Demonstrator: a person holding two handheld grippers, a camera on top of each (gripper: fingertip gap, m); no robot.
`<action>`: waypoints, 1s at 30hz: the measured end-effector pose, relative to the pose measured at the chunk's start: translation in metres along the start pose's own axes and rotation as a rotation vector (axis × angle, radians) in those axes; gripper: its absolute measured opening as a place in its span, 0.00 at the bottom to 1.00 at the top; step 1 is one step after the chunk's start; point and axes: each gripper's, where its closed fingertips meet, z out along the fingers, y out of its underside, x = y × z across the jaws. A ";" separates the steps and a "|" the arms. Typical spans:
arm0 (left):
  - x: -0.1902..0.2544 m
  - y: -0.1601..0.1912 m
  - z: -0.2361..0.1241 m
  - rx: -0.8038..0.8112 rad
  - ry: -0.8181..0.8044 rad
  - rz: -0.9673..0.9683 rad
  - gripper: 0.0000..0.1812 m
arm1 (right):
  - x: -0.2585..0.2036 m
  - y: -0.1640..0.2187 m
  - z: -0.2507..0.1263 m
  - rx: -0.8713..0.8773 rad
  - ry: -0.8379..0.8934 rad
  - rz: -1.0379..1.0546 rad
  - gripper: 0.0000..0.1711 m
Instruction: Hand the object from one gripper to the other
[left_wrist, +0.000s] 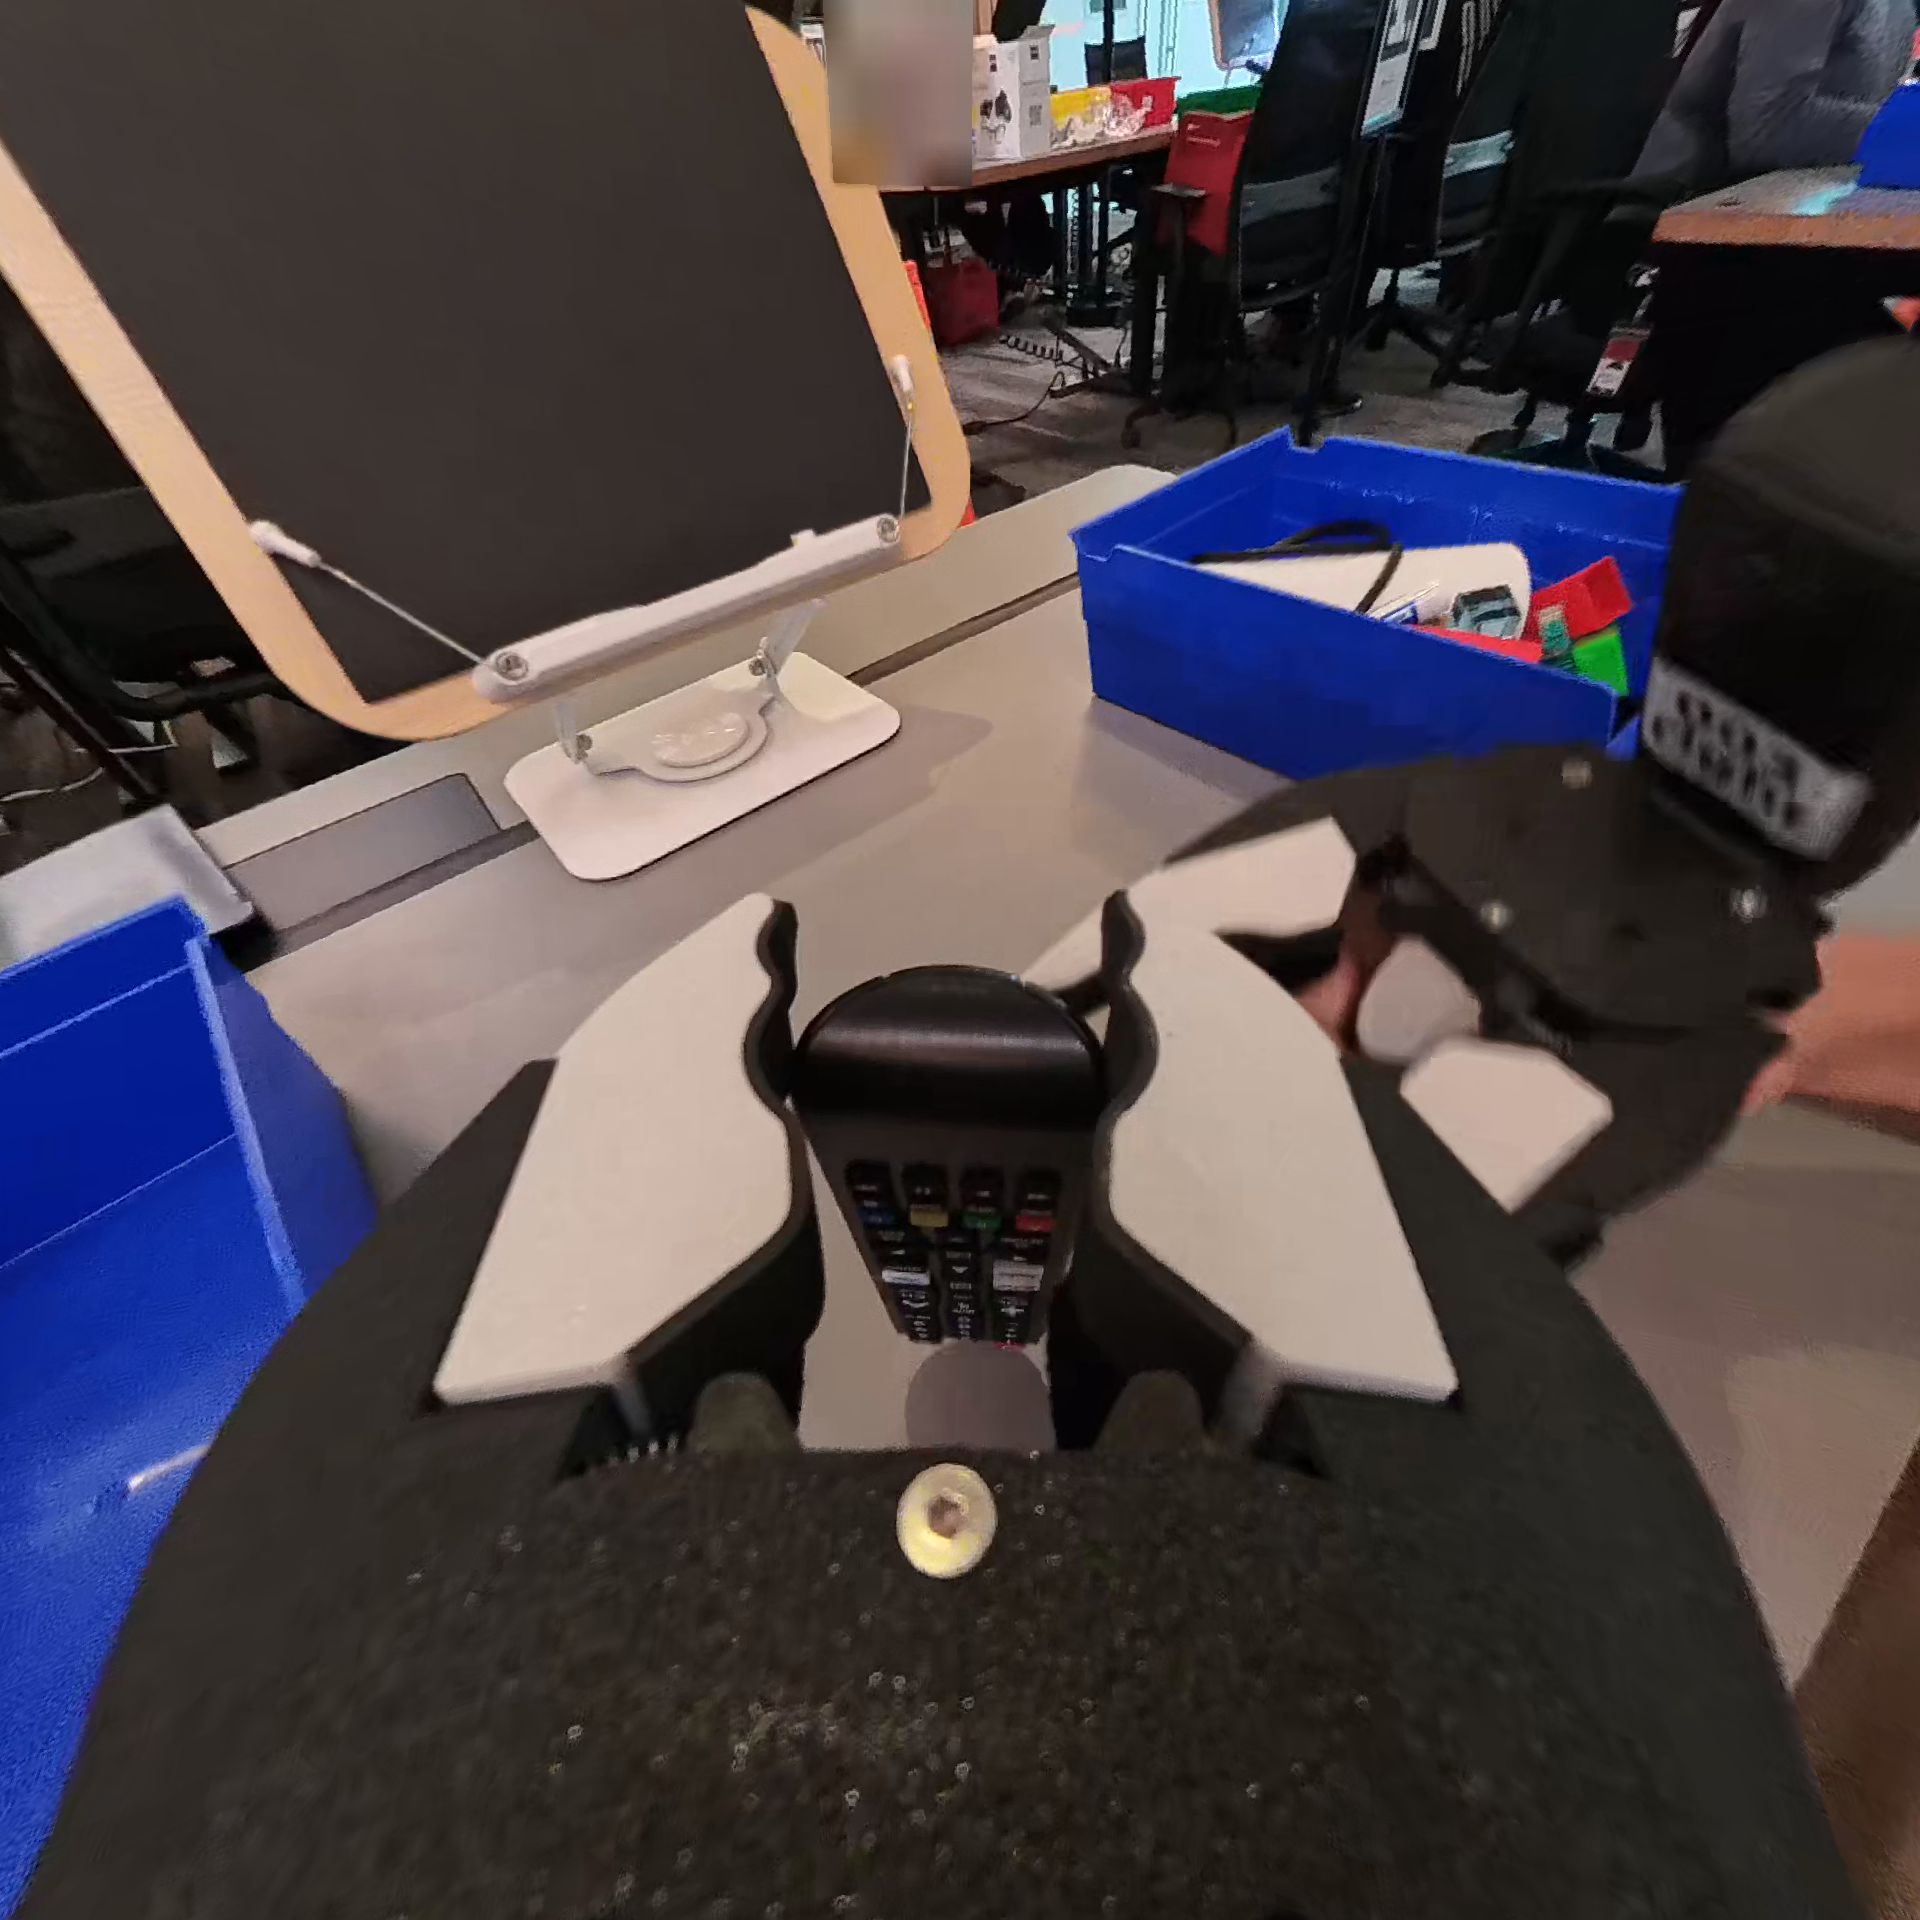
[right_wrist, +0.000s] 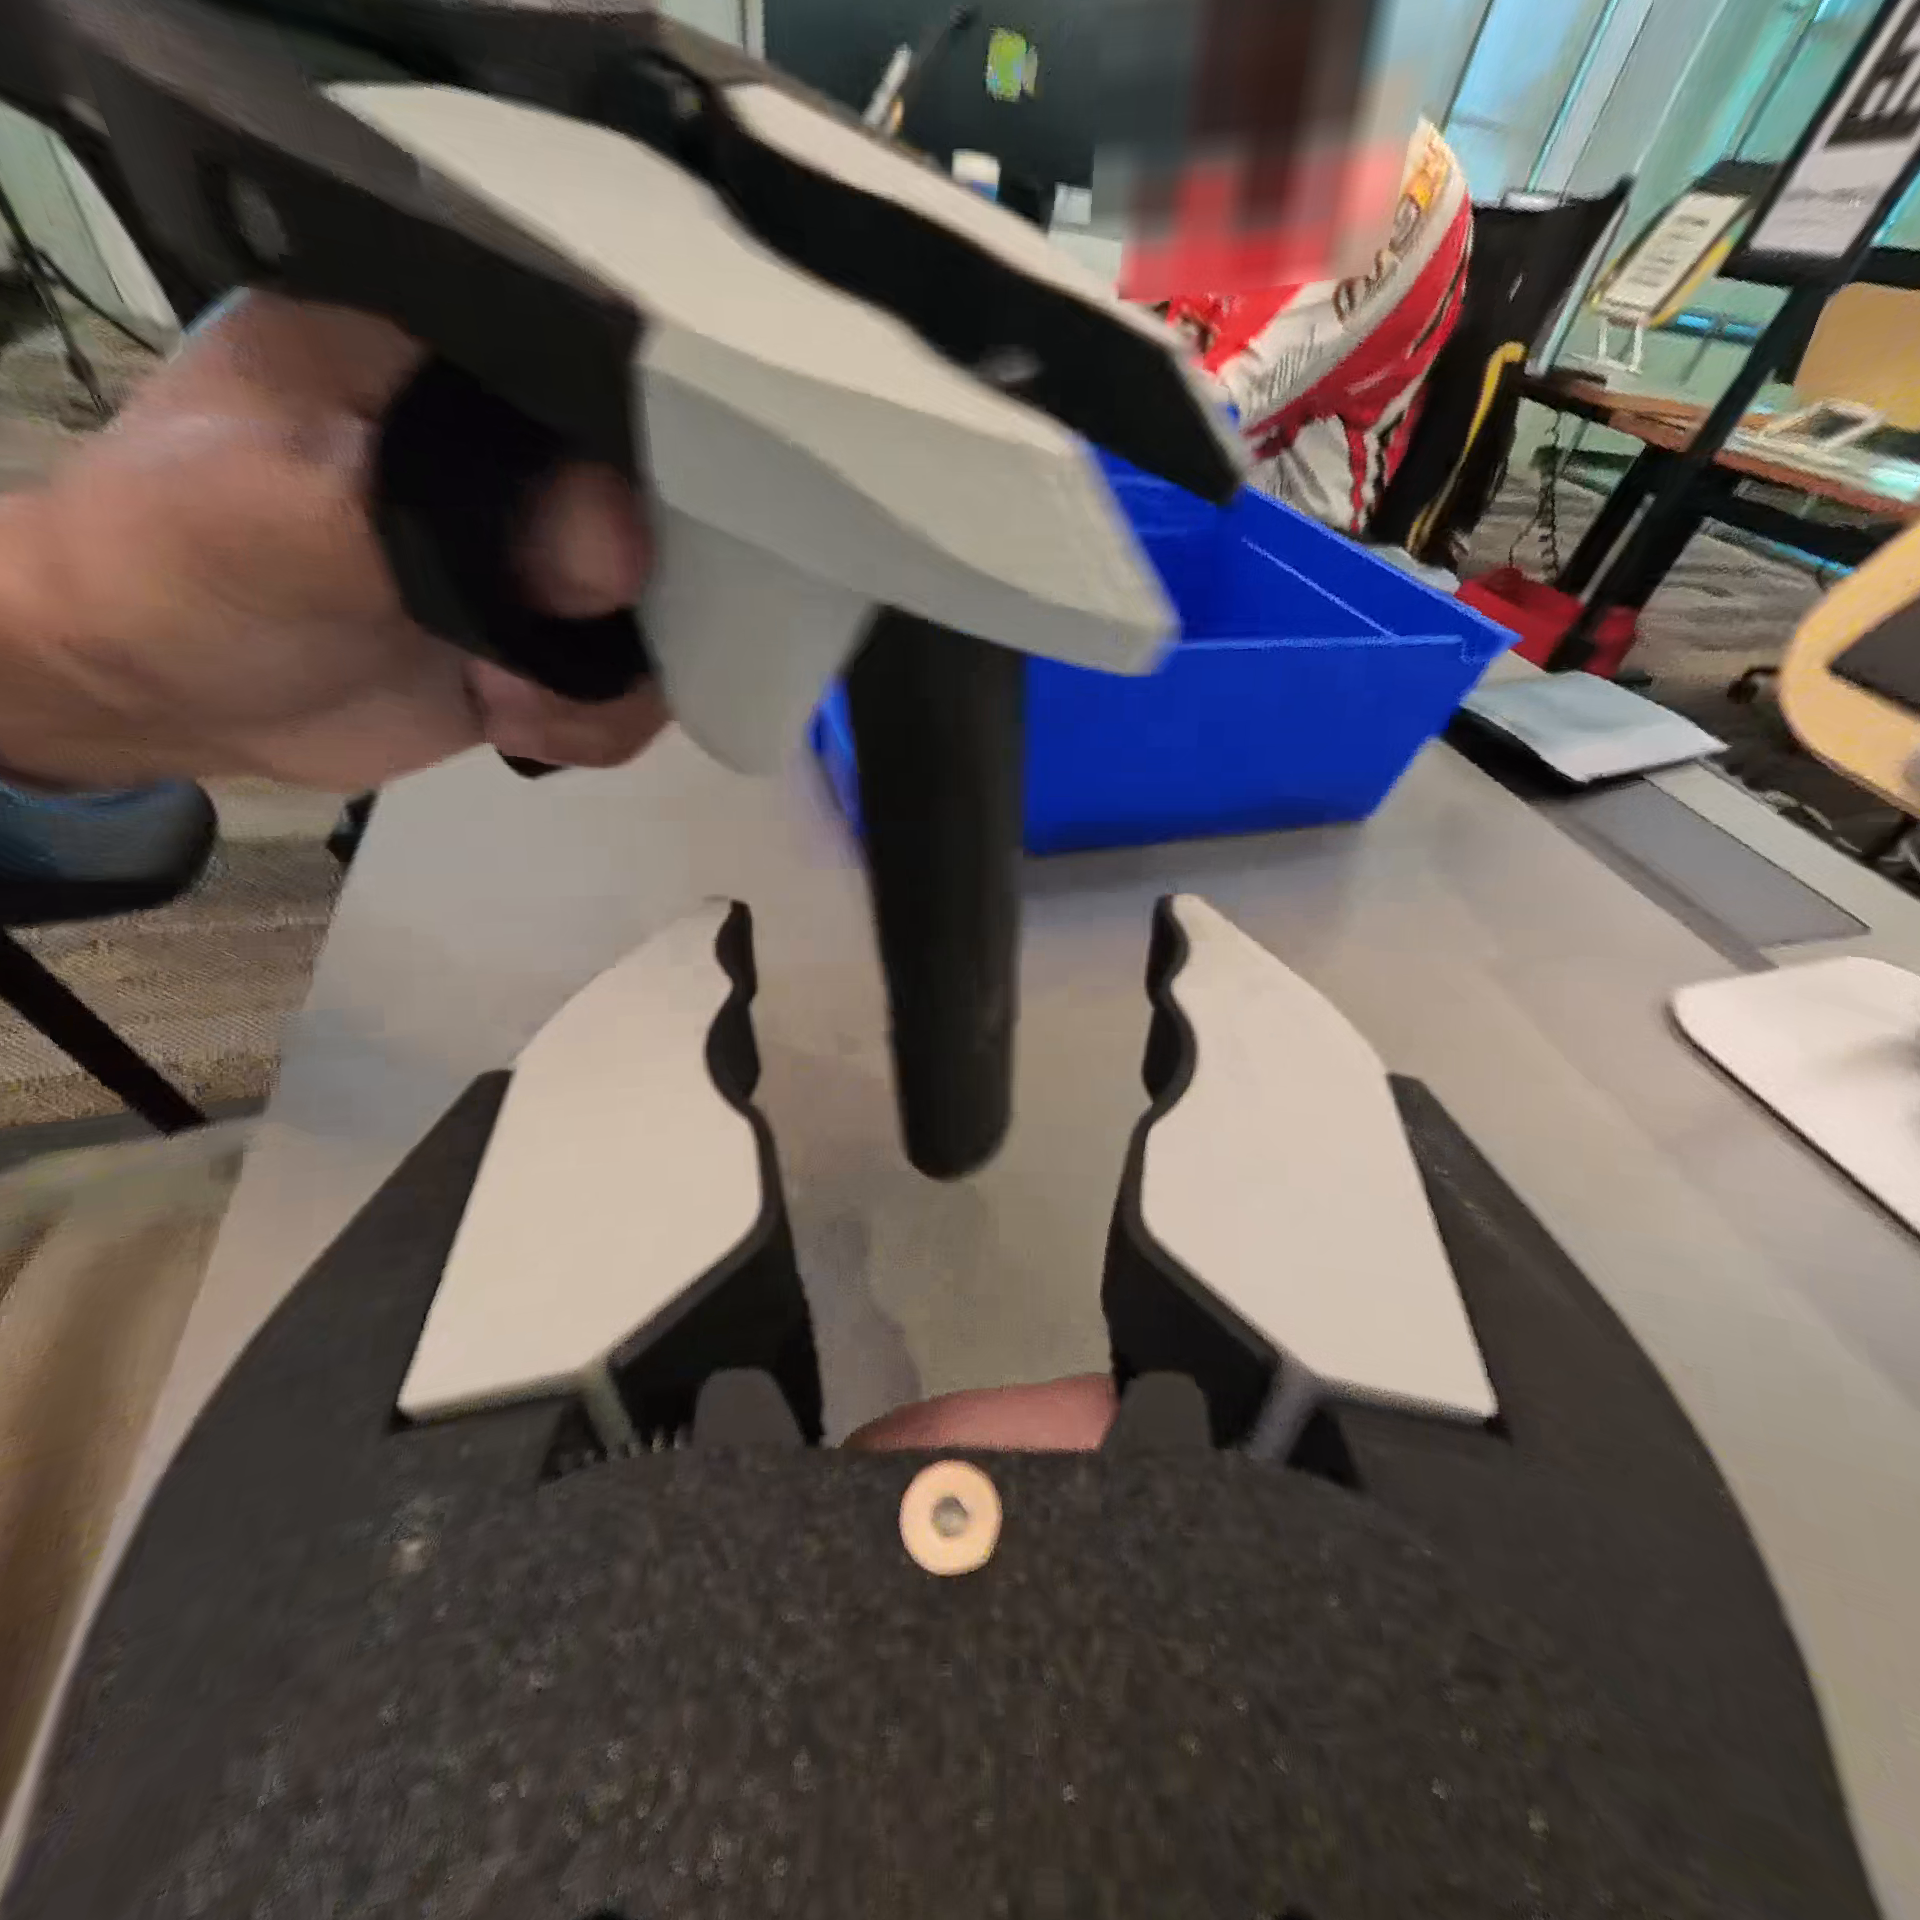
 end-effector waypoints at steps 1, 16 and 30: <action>0.000 -0.004 0.001 0.003 0.001 0.000 0.31 | -0.006 0.000 0.007 0.008 0.016 -0.001 0.45; 0.058 -0.072 -0.035 0.040 0.703 -0.019 0.31 | -0.041 -0.011 -0.025 0.137 -0.503 0.331 0.42; 0.041 -0.081 -0.016 0.161 0.615 -0.241 0.46 | -0.035 -0.018 -0.033 0.177 -0.608 0.514 0.27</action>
